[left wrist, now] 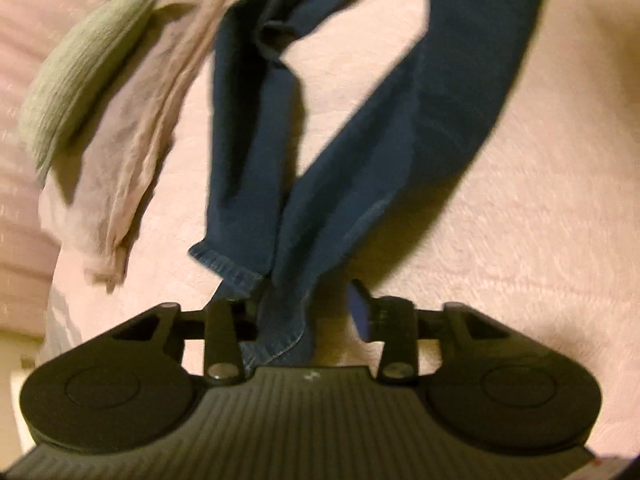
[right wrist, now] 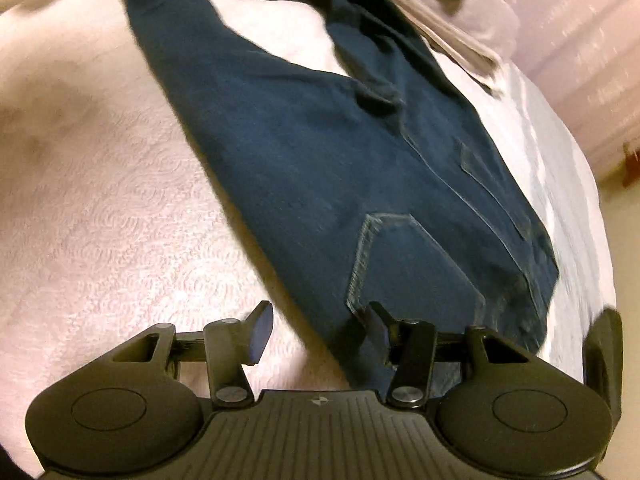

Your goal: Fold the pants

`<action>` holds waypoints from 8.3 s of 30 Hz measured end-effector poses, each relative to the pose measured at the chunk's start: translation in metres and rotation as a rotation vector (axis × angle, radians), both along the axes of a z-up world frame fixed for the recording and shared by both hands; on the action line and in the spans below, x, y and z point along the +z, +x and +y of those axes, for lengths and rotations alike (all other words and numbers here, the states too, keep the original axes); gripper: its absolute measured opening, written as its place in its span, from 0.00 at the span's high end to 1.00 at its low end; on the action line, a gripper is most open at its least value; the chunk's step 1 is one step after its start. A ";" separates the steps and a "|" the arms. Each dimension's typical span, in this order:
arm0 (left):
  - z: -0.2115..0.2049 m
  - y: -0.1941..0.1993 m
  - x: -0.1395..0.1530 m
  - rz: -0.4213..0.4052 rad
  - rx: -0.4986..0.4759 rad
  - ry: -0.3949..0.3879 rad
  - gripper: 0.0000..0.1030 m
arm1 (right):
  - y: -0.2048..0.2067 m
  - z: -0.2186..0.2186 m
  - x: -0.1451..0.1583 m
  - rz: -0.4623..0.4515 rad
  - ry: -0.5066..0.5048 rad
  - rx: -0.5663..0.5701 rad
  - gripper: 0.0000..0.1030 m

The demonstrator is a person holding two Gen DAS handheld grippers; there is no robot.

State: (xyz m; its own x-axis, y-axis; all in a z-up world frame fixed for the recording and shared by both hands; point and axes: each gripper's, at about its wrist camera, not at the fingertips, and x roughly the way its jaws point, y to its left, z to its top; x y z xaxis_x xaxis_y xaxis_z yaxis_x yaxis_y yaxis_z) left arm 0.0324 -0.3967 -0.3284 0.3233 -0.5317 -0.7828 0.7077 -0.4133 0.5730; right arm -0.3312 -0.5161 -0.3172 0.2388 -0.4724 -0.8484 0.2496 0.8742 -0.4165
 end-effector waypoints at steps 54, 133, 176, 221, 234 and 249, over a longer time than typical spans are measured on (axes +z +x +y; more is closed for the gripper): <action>0.096 -0.040 -0.016 0.049 -0.183 0.075 0.56 | 0.041 0.087 0.043 0.099 -0.071 0.241 0.47; 0.149 -0.039 0.034 0.120 -0.186 0.072 0.85 | 0.067 0.120 -0.008 0.141 -0.123 -0.020 0.51; 0.189 -0.066 0.043 0.380 -0.249 0.428 0.92 | -0.019 0.111 -0.003 0.268 -0.203 0.155 0.93; -0.181 -0.314 0.071 0.309 -0.366 0.166 0.72 | -0.307 -0.166 0.027 -0.856 0.413 -1.337 0.96; -0.154 -0.174 0.062 0.127 -0.013 0.015 0.49 | -0.220 -0.175 0.090 -0.575 0.146 -1.052 0.64; -0.129 0.087 0.029 0.229 0.305 -0.074 0.32 | 0.119 -0.144 0.059 -0.391 0.225 -0.420 0.63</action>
